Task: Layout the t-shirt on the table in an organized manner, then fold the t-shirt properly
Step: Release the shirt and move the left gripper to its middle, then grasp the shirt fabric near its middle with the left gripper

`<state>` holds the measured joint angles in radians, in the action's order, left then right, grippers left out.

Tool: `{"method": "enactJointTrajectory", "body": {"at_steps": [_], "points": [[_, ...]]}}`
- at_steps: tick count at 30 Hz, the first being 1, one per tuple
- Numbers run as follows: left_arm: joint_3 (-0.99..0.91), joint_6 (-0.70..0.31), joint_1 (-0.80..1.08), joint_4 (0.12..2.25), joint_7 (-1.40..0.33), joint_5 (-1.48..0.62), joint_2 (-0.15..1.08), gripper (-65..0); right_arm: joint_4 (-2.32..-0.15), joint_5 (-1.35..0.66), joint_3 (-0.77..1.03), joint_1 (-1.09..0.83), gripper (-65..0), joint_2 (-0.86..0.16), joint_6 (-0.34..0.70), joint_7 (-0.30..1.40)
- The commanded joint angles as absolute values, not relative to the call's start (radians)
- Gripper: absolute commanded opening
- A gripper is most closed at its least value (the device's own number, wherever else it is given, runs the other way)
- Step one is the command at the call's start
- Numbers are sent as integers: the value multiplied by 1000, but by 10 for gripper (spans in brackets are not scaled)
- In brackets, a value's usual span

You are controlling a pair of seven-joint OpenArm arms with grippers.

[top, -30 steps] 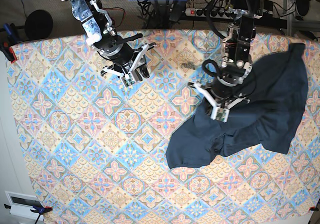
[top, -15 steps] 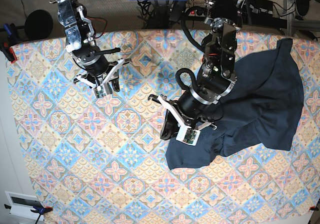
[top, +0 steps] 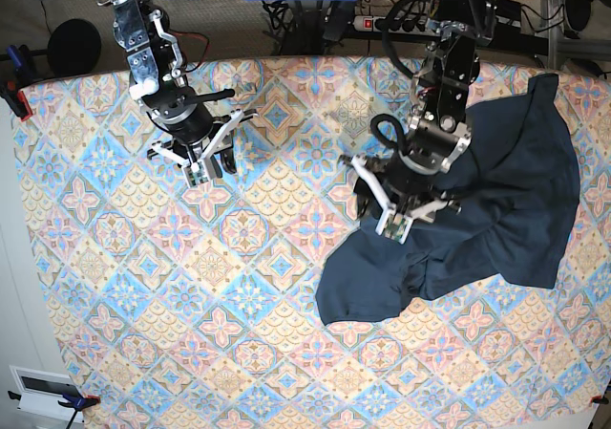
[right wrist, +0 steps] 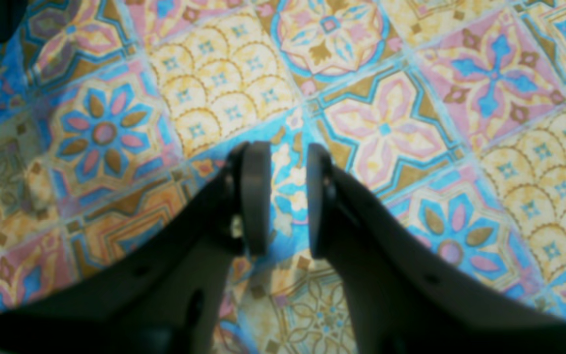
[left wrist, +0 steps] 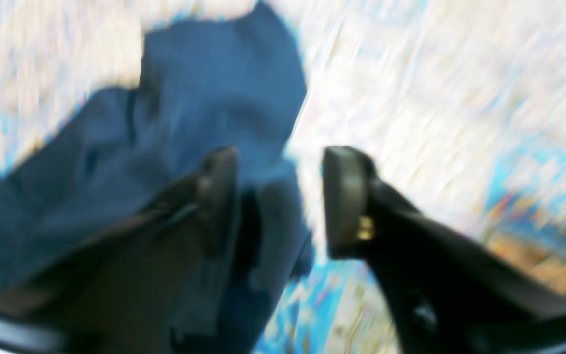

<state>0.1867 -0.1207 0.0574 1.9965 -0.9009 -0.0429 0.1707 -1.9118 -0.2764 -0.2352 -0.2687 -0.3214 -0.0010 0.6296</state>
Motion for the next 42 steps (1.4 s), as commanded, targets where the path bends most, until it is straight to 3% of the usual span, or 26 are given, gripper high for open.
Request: {"method": "enactJointTrajectory", "body": {"at_steps": [1, 8, 24, 27, 32, 37, 42], "points": [[183, -120, 59, 2023, -875, -62, 179, -307, -1928, -278, -232, -259, -523, -331, -1, 605], [39, -120, 111, 1985, -872, -165, 183, -294, -1929, -278, -236, -259, -523, -331, -1, 607], [39, -117, 48, 1705, -817, -154, 114, -301, -1951, -277, -236, -268, -525, -331, -1, 607], [38, -99, 2, 1601, -816, -154, 114, -383, -1956, -277, -236, -268, -525, -331, -1, 608], [41, -105, -51, 1580, -783, -156, 114, -637, -1956, -277, -237, -268, -525, -331, -1, 608], [74, -124, -84, 1646, -782, -163, 91, -650, -1956, -277, -237, -268, -525, -331, -1, 608], [162, -252, -90, 1811, -817, -157, 33, -650, -1956, -277, -234, -268, -525, -331, -1, 605]]}}
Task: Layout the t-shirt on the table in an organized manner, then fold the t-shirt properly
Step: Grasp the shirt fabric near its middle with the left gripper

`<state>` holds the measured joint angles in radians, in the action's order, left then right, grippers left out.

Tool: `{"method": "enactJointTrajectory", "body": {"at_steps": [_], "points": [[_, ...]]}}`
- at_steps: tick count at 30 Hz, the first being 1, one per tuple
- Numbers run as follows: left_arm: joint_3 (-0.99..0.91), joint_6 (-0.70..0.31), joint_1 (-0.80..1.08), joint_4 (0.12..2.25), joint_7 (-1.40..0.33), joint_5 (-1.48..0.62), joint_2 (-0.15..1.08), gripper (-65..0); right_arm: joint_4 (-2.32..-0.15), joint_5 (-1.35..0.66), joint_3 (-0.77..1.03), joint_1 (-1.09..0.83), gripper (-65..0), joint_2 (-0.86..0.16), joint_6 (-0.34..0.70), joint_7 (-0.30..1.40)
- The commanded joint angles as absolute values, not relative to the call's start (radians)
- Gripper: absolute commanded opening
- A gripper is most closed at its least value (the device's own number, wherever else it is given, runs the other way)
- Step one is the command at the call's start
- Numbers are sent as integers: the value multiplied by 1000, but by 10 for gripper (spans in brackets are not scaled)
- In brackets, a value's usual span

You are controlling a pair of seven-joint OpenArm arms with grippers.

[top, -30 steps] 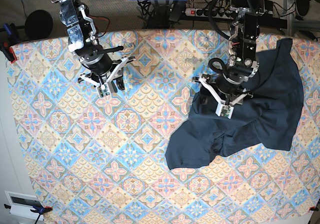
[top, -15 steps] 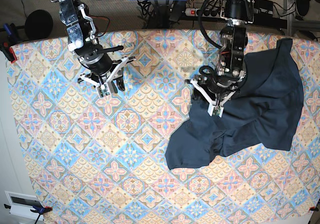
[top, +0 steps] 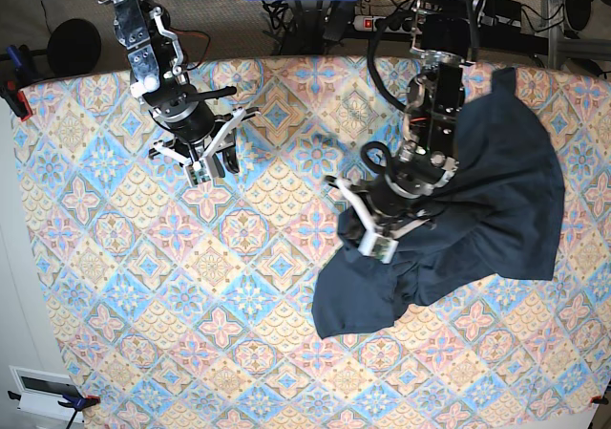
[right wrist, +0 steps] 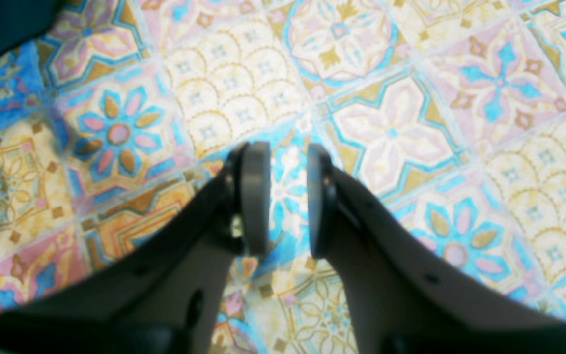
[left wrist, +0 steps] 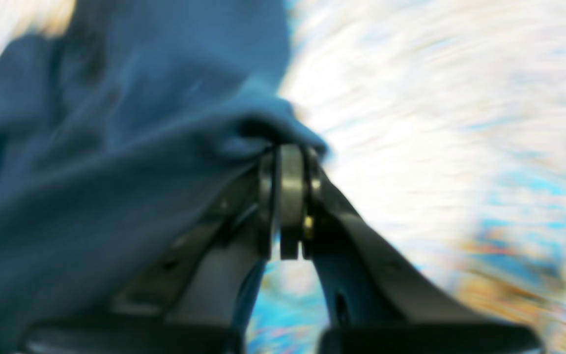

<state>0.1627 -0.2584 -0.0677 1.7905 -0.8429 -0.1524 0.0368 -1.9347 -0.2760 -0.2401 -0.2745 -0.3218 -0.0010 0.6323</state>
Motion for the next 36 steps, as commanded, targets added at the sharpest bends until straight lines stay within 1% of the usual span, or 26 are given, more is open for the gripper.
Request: {"method": "enactJointTrajectory", "body": {"at_steps": [1, 5, 9, 13, 17, 18, 21, 24, 27, 32, 34, 36], "points": [[185, -265, -111, 1839, -834, -160, 18, -650, -1956, -277, -231, -268, -525, -331, -1, 605], [236, -303, -189, 1910, -924, -163, -61, -650, -1956, -277, -216, -266, -525, -331, -1, 605], [259, -344, -275, 1966, -1012, -154, -157, -650, -1954, -277, -128, -268, -525, -331, -1, 608], [257, -341, -303, 1957, -1038, -117, -157, -645, -1954, -277, -68, -282, -525, -331, -1, 610], [257, -340, -237, 1908, -957, 12, -136, -624, -1954, -277, -41, -315, -523, -331, -1, 610], [255, -329, -217, 1893, -929, 47, -122, -608, -1954, -277, -38, -321, -523, -331, -1, 610], [180, -252, -170, 1856, -881, 87, -99, -514, -1954, -277, -38, -323, -523, -331, -1, 610], [70, -196, -136, 1850, -874, 44, -94, -411, -1954, -277, -42, -323, -523, -331, -1, 610], [-39, -182, -131, 1834, -880, -36, -88, -340, -1954, -277, -44, -323, -523, -331, -1, 610], [-64, -182, -162, 1693, -875, -130, -33, -263, -1954, -277, -47, -323, -523, -325, -1, 610], [-64, -182, -165, 1653, -872, -151, -36, -248, -1954, -277, -47, -325, -523, -325, -1, 610], [-64, -182, -174, 1629, -872, -170, -36, -248, -1954, -277, -47, -325, -523, -326, -1, 610]]}}
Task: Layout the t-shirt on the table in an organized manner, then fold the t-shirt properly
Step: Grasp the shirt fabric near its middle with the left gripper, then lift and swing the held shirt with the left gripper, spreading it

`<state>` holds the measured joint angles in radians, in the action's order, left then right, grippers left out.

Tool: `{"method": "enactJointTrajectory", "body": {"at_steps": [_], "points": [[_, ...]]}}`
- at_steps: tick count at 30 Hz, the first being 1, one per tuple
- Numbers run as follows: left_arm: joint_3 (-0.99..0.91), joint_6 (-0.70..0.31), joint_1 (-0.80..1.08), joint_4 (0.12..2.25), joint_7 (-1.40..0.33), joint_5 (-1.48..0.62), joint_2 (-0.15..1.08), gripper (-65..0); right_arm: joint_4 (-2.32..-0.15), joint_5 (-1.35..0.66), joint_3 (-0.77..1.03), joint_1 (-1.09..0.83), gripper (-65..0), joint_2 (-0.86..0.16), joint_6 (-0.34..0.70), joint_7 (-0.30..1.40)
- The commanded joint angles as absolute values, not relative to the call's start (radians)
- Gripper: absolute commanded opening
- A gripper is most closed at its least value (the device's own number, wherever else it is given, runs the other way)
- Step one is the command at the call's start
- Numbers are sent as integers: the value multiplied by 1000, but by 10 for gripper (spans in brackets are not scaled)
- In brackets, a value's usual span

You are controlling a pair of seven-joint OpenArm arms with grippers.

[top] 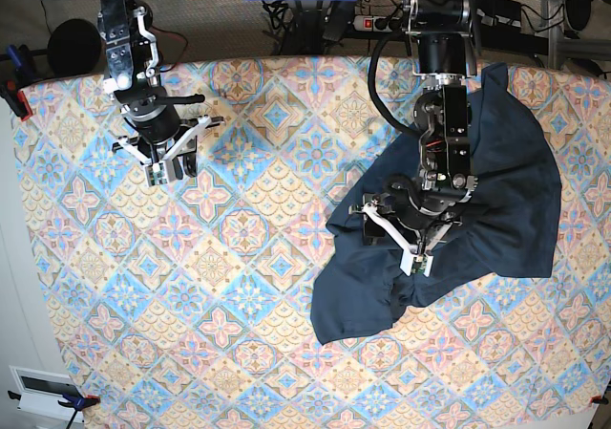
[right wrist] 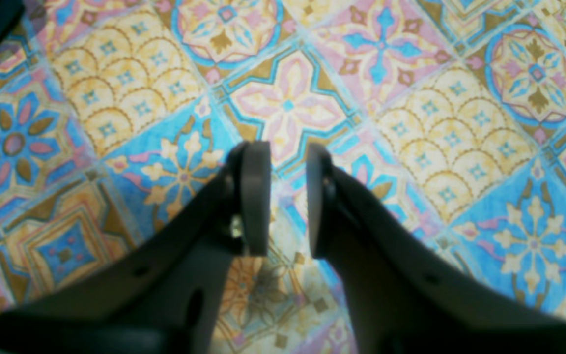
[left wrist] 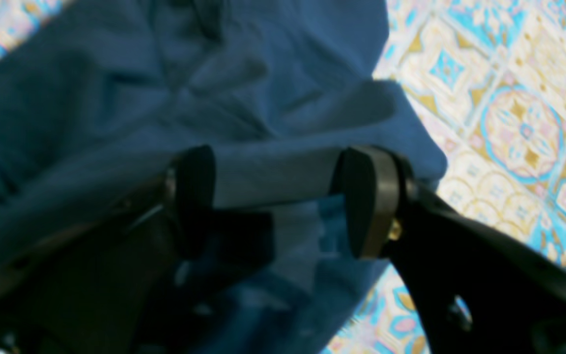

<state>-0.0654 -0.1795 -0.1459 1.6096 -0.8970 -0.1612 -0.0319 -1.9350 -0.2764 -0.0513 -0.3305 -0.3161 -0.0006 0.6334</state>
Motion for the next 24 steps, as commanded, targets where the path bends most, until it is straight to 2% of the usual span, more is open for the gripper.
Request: {"method": "enactJointTrajectory", "body": {"at_steps": [1, 9, 16, 24], "points": [[-64, -185, -177, 1620, -872, -183, -38, -248, -1954, -277, -47, -325, -523, -326, -1, 610], [27, -186, -197, 1598, -872, -193, -30, -247, -1956, -277, -47, -325, -523, -325, -1, 610], [84, -183, -309, 1389, -868, -182, -28, -246, -1956, -277, -90, -325, -523, -325, -1, 610], [85, -180, -335, 1201, -796, -153, -36, -249, -1956, -277, -96, -325, -523, -325, -1, 610]]}}
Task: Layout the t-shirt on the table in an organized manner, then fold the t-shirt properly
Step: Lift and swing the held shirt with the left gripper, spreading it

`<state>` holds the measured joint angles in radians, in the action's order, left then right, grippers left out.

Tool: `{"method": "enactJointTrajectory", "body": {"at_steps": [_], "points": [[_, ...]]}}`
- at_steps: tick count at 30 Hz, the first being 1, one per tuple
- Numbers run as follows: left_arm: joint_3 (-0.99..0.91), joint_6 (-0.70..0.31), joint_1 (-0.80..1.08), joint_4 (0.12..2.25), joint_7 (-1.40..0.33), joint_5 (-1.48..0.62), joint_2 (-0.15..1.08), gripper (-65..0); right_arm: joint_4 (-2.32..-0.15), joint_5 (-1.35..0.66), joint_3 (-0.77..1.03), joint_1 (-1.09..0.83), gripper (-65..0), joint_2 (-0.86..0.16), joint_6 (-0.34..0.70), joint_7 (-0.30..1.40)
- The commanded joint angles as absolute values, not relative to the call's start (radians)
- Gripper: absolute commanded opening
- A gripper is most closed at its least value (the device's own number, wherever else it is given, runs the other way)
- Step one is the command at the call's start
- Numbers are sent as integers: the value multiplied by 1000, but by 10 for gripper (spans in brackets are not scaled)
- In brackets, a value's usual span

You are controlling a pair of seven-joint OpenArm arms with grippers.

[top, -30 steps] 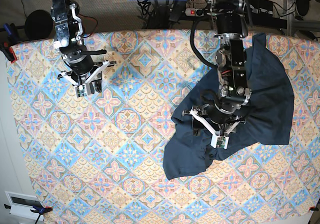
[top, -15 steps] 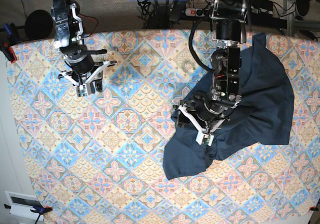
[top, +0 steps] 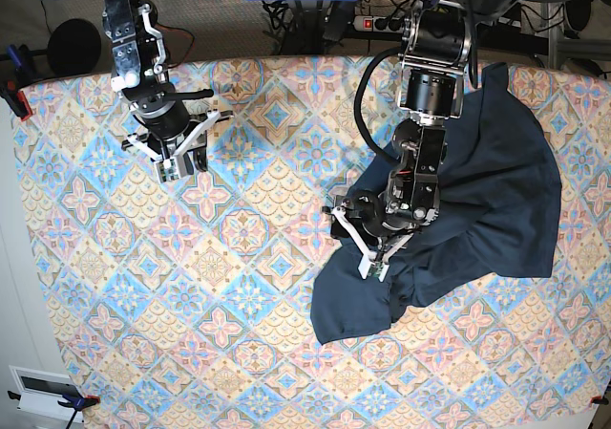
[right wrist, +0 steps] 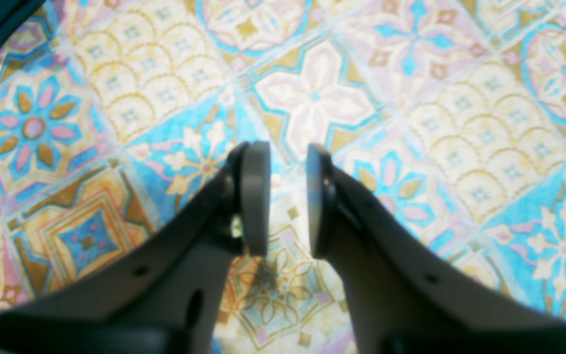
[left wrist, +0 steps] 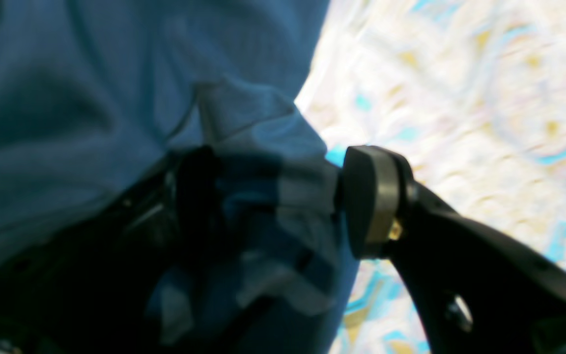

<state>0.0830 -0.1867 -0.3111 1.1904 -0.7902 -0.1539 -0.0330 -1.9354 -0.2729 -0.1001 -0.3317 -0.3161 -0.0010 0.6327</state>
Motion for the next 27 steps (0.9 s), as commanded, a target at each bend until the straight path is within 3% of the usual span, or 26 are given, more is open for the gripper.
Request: {"method": "enactJointTrajectory", "body": {"at_steps": [1, 5, 7, 10, 11, 22, 27], "points": [[85, -180, -335, 1173, -796, -137, -36, -250, -1956, -277, -96, -325, -523, -325, -1, 610], [85, -188, -337, 1124, -796, -87, -36, -321, -1956, -277, -96, -325, -523, -325, -1, 610], [110, -188, -337, 1125, -796, -79, -33, -415, -1956, -277, -96, -325, -523, -325, -1, 610], [171, -193, -337, 1133, -783, -88, -18, -616, -1956, -277, -102, -325, -523, -325, -1, 610], [194, -208, -337, 1148, -777, -88, -13, -650, -1956, -277, -104, -325, -523, -325, -1, 610], [249, -335, -335, 1357, -846, -179, -81, -650, -1956, -277, -88, -323, -525, -328, -1, 605], [248, -410, -335, 1509, -929, -216, -150, -650, -1956, -277, 39, -323, -525, -328, -1, 608]]}}
